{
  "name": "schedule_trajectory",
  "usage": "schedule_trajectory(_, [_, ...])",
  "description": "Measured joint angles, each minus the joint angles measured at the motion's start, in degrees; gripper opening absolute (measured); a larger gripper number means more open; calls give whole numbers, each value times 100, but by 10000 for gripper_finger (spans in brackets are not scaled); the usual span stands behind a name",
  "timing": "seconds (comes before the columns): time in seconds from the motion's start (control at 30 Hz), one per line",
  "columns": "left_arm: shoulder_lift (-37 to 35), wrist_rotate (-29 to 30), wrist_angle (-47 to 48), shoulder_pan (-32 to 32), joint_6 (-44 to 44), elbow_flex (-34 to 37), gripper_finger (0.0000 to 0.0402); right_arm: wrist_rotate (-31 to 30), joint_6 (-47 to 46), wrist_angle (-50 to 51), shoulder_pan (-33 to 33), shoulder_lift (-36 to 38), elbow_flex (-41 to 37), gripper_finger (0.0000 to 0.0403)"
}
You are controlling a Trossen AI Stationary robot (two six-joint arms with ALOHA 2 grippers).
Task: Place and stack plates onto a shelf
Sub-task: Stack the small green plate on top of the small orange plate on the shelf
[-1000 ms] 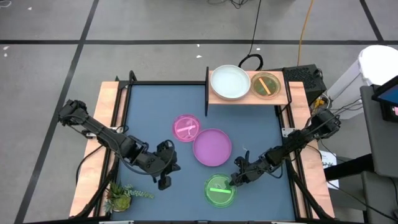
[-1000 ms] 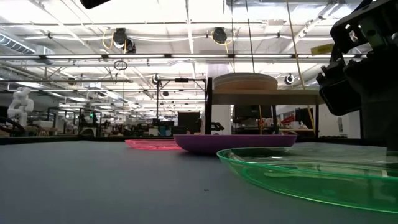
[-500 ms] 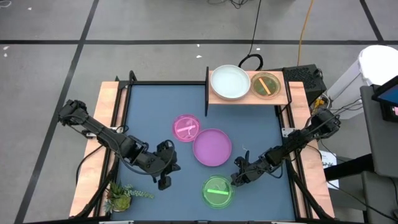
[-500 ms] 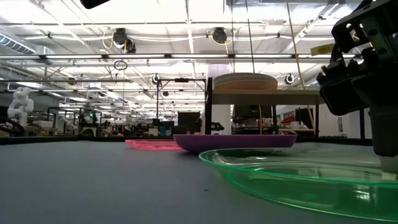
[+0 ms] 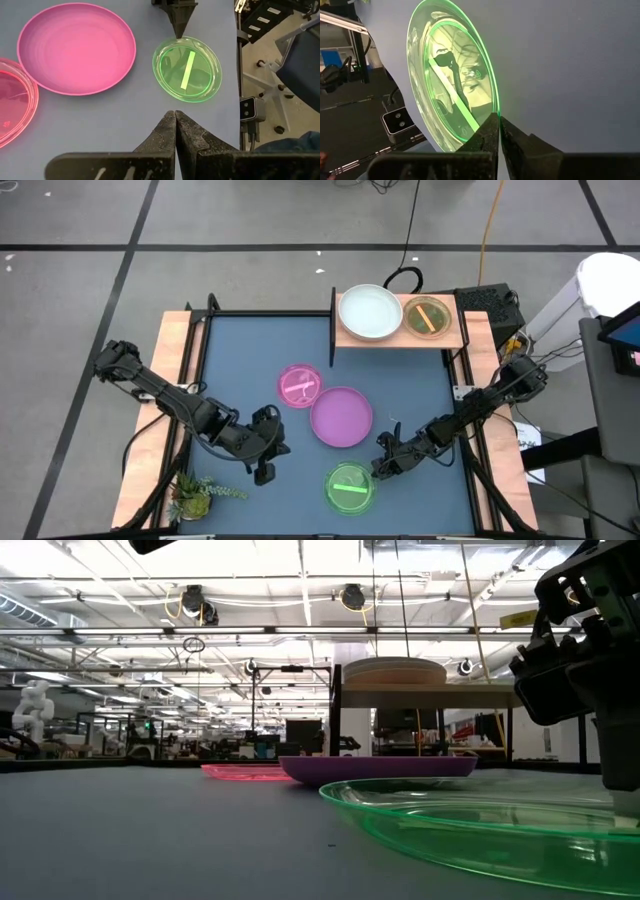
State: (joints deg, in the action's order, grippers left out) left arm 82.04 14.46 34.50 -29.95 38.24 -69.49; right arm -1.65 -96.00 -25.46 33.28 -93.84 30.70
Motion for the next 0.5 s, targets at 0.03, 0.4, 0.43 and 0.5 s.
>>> schedule_trajectory(0.03, [0,0,-2,0,0,0,1,0,-1,0,0,0,0,1])
schedule_trajectory(0.4, [0,0,0,0,-17,0,1,-142,-171,18,-15,0,0,76])
schedule_trajectory(0.43, [0,0,0,5,-17,0,1,-155,-188,18,-15,0,0,88])
schedule_trajectory(0.5, [0,2,0,7,-16,0,1,-190,-190,11,-15,0,0,110])
